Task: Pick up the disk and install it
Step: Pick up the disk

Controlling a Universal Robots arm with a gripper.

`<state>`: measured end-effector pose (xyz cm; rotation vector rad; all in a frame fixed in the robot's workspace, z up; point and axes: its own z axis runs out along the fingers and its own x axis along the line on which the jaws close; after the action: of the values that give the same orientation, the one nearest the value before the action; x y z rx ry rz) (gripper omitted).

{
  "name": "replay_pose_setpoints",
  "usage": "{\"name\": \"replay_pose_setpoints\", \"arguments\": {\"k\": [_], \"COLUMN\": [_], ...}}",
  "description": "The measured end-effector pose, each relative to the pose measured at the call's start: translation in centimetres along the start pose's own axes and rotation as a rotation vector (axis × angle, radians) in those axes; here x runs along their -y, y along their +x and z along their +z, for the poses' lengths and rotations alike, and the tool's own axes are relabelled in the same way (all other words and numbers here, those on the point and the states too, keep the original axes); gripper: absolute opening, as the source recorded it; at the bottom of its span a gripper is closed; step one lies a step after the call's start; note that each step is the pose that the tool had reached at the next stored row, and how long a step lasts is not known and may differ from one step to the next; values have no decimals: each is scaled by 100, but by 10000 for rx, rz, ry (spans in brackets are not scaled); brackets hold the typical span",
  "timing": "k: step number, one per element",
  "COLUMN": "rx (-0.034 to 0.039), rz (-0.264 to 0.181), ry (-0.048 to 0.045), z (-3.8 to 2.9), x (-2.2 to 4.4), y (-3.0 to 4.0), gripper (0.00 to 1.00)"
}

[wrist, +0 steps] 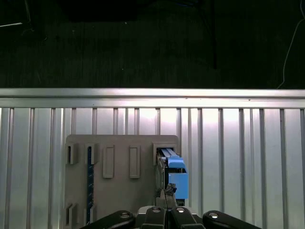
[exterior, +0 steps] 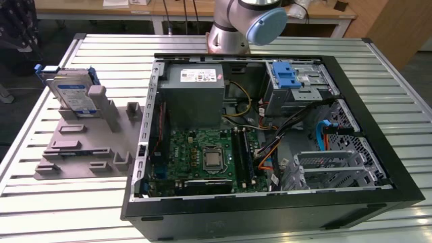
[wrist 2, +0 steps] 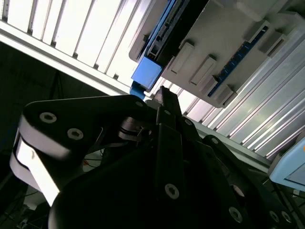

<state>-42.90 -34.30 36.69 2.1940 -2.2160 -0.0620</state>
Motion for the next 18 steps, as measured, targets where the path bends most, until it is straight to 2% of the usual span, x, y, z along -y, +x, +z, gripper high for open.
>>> {"name": "replay_pose_setpoints", "arguments": {"k": [2,3,4,5,6,8,9,11,14,15,18], "rx": [-1,0,1,0,0,0,0,0,1,0,1], "rz": [0,0,0,1,1,1,1,2,2,2,6], "ry": [3,6,8,10,12,16,18,22,28,29,34], "z": [0,0,0,0,0,0,0,0,0,0,0], "x": [0,0,0,0,0,0,0,0,0,0,0], "y": [0,0,0,0,0,0,0,0,0,0,0], "gripper": [11,17,17,23,23,35,35,47,52,58,58]}}
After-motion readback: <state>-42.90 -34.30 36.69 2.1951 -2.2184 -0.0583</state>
